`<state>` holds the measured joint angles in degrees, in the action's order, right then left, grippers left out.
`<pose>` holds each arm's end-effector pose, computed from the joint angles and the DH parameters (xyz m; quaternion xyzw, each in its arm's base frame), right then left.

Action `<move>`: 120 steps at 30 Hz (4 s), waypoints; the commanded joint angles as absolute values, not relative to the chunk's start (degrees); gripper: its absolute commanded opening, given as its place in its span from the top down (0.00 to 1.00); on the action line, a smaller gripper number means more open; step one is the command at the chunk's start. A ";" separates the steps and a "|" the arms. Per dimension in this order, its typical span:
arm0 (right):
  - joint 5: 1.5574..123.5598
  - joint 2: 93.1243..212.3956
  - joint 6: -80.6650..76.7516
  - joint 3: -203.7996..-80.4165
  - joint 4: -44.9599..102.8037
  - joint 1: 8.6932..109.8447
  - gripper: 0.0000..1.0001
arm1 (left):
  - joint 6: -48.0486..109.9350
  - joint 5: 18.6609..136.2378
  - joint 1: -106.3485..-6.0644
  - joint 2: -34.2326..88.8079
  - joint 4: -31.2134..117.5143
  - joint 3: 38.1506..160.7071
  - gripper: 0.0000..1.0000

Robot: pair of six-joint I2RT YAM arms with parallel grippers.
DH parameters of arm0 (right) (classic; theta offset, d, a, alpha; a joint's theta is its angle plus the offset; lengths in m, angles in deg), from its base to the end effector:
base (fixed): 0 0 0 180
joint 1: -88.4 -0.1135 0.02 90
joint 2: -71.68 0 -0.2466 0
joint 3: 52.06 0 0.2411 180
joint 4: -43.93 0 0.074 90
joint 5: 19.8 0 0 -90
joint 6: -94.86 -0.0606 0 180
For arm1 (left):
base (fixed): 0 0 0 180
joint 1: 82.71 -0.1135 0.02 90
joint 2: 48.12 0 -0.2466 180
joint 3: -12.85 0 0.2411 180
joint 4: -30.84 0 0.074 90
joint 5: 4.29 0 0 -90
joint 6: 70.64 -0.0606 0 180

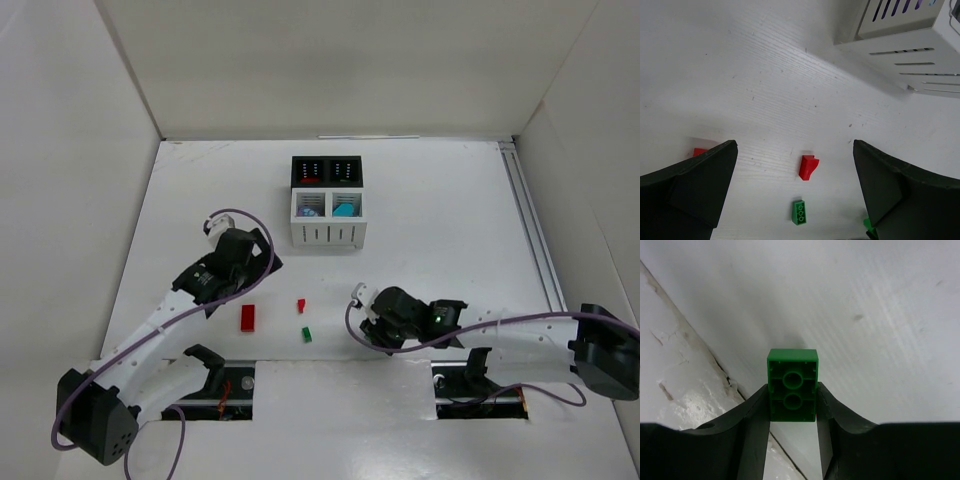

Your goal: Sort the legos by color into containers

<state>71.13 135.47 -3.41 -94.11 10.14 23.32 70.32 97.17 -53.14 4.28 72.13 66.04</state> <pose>0.0899 0.1911 0.1345 -0.4522 0.8412 0.1707 0.2423 0.1904 -0.0942 0.2256 -0.2088 0.8802 -0.2001 0.3765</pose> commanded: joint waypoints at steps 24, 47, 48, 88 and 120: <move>68.54 184.34 33.69 -171.66 7.99 57.10 0.75 | 69.20 93.88 -42.91 4.88 67.05 62.68 0.01; 70.10 171.37 34.21 -164.06 6.39 57.81 0.14 | 80.54 103.82 -18.38 18.94 73.74 68.04 0.09; 71.50 169.26 34.21 -161.77 7.10 57.81 0.14 | 81.32 103.82 -17.67 20.16 73.73 68.56 0.11; 80.04 128.55 29.82 -123.96 3.85 65.45 0.08 | 84.86 112.24 -11.60 41.18 83.30 82.87 0.96; 71.53 132.23 34.03 -116.22 10.18 77.59 0.01 | 37.39 100.39 -47.81 76.69 67.50 149.35 0.72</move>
